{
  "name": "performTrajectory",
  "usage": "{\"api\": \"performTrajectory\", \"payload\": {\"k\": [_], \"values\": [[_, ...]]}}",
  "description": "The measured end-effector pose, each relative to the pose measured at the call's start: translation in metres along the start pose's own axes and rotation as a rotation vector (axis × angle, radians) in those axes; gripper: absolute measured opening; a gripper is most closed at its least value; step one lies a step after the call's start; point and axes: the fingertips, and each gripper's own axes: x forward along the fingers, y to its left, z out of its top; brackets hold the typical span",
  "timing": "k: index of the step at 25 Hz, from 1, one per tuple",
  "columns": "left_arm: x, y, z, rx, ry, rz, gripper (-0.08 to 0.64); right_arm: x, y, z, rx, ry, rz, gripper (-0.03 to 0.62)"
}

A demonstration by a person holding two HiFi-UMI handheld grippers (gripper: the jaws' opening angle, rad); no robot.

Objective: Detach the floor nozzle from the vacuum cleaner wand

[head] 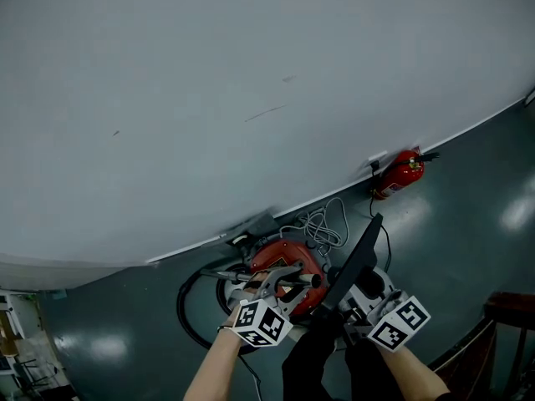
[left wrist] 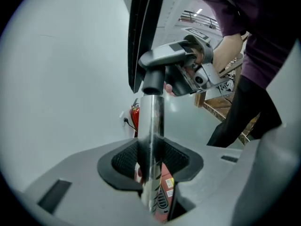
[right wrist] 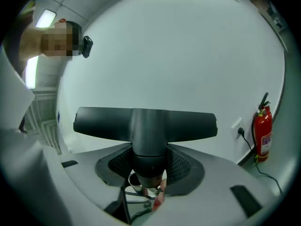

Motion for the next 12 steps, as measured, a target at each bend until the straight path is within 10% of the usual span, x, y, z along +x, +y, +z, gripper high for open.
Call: {"api": "performTrajectory", "payload": {"k": [12], "values": [[0.038,0.012,-0.042,-0.073,0.092,0.062,0.154,-0.022,-0.017,0.026,0.026,-0.045,0.008,0.183]]}}
